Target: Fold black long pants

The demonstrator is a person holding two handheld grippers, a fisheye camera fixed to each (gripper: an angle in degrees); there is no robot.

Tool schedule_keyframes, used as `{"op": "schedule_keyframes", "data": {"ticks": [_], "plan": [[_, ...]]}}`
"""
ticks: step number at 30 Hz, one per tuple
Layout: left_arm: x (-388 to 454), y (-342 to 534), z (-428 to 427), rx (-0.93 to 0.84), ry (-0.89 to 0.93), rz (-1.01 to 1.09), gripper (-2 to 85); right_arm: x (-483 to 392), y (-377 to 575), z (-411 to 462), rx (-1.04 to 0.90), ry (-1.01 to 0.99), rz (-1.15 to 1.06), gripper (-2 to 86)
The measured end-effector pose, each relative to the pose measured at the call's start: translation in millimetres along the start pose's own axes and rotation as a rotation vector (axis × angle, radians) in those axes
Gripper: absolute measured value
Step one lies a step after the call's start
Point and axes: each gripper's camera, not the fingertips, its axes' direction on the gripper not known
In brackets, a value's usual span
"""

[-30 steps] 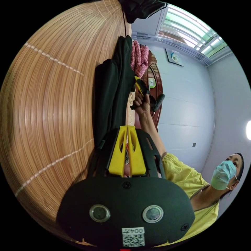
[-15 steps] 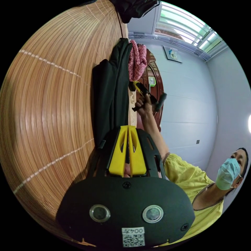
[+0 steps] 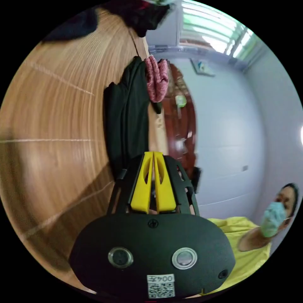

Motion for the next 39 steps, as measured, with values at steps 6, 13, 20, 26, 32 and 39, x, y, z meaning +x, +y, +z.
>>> {"op": "schedule_keyframes", "data": {"ticks": [6, 13, 20, 26, 32, 39], "plan": [[95, 81, 30, -0.035, -0.735, 0.385, 0.6, -10, 34, 44, -0.115, 0.23, -0.101, -0.7], [138, 138, 82, -0.023, -0.916, 0.571, 0.6, 7, 80, 54, 0.04, 0.287, -0.126, -0.7], [173, 155, 108, -0.085, -0.986, 0.549, 1.5, 57, 110, 29, 0.085, 0.09, -0.061, -0.3], [206, 177, 123, -0.186, -1.082, 0.628, 5.6, 147, 165, -9, 0.191, -0.135, 0.059, 7.2], [225, 213, 108, -0.204, -0.908, 0.653, 8.0, 185, 204, 3, 0.147, -0.295, -0.121, 10.3], [241, 232, 101, -0.221, -0.777, 0.725, 8.4, 193, 208, 25, 0.13, -0.308, -0.256, 9.6]]}}
